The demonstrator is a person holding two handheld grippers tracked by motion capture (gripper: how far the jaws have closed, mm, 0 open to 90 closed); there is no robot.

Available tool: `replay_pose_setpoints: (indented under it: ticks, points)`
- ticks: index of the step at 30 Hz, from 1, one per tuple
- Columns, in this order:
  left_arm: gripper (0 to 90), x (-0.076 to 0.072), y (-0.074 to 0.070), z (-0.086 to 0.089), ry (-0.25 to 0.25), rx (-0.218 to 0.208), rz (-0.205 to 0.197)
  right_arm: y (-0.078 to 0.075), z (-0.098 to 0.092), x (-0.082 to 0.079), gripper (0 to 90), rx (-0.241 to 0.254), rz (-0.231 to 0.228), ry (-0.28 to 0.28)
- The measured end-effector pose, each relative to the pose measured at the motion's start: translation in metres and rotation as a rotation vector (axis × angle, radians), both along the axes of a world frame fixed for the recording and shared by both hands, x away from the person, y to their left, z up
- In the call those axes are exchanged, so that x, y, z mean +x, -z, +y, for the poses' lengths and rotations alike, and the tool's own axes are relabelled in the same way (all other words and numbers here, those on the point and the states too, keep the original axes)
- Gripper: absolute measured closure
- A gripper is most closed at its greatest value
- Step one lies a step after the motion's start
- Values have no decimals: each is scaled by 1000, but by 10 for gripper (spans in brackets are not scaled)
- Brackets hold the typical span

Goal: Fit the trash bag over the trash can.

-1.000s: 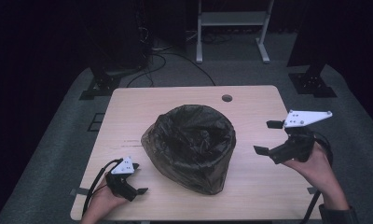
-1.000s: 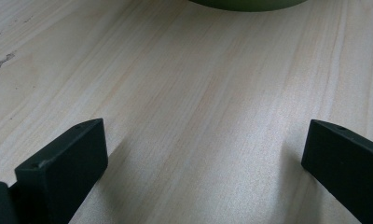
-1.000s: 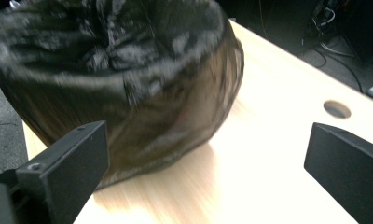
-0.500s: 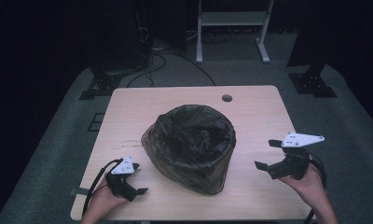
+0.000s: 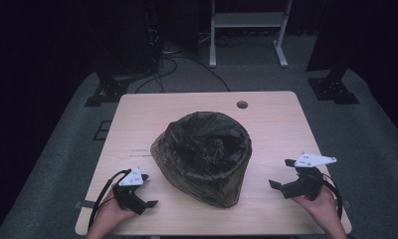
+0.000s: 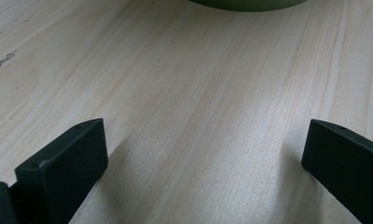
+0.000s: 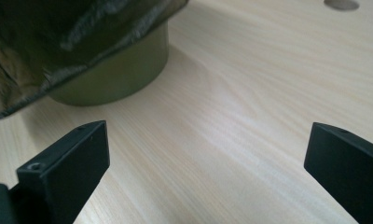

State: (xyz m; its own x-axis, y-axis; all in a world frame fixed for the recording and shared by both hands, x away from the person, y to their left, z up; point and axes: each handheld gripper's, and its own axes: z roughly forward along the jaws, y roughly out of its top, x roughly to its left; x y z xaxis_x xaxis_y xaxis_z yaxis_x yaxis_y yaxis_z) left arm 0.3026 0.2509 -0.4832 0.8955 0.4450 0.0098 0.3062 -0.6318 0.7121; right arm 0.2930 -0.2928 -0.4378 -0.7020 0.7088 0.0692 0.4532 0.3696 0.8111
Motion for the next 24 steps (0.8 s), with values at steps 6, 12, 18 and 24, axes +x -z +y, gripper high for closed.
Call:
replay_pose_setpoints:
  ticks: [6,12,18,24]
  points:
    - [0,0,0,0,-1,0,0,15,1,2,0,-22,28,17]
    - [0,0,0,0,-2,0,0,26,3,4,0,-30,42,35]
    - [0,0,0,0,-2,0,0,34,4,5,0,-42,57,41]
    - [0,0,0,0,-2,0,0,44,10,9,0,-81,96,38]
